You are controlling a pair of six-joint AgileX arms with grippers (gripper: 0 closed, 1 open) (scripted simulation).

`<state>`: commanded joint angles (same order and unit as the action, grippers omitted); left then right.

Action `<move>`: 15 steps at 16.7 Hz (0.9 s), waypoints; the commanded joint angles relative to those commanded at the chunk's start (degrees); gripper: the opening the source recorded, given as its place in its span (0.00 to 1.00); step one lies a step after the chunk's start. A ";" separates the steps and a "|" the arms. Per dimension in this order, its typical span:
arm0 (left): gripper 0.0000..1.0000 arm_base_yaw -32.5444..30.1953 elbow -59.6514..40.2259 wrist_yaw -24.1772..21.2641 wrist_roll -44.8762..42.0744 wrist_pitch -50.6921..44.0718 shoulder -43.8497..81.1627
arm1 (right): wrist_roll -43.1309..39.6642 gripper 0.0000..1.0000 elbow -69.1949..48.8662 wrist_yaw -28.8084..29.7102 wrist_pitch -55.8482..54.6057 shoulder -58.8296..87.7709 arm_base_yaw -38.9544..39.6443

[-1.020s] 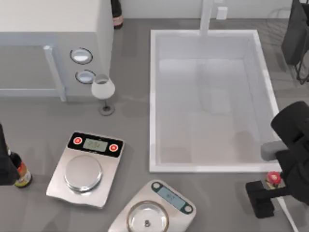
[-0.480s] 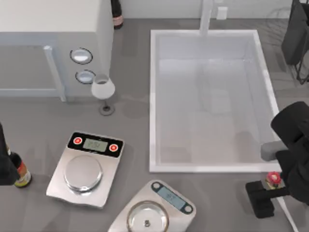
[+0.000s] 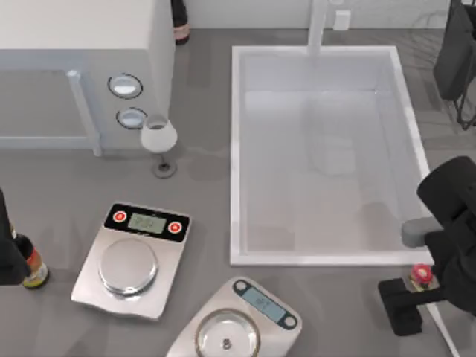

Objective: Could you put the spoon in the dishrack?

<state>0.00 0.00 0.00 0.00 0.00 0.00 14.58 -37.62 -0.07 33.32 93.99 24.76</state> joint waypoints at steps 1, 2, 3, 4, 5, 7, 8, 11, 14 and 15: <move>1.00 0.00 0.00 0.00 0.00 0.00 0.00 | 0.00 0.00 0.00 0.00 0.00 0.00 0.00; 1.00 0.00 0.00 0.00 0.00 0.00 0.00 | 0.00 0.00 0.00 0.00 0.00 0.00 0.00; 1.00 0.00 0.00 0.00 0.00 0.00 0.00 | 0.00 0.00 0.00 0.00 0.00 0.00 0.00; 1.00 0.00 0.00 0.00 0.00 0.00 0.00 | 0.00 0.00 0.00 0.00 0.00 0.00 0.00; 1.00 0.00 0.00 0.00 0.00 0.00 0.00 | 0.14 0.00 -2.03 0.67 4.18 -4.09 0.03; 1.00 0.00 0.00 0.00 0.00 0.00 0.00 | 0.13 0.00 -2.82 0.68 5.01 -4.10 0.09; 1.00 0.00 0.00 0.00 0.00 0.00 0.00 | 0.14 0.00 -4.08 0.69 6.32 -4.18 0.15; 1.00 0.00 0.00 0.00 0.00 0.00 0.00 | 0.18 0.00 -11.06 0.72 13.89 -5.06 0.21; 1.00 0.00 0.00 0.00 0.00 0.00 0.00 | 0.12 0.00 -20.36 0.74 26.65 -6.80 0.09; 1.00 0.00 0.00 0.00 0.00 0.00 0.00 | 0.05 0.00 -23.55 0.73 31.55 -7.54 0.03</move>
<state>0.00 0.00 0.00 0.00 0.00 0.00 14.64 -61.17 0.66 64.86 86.45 24.79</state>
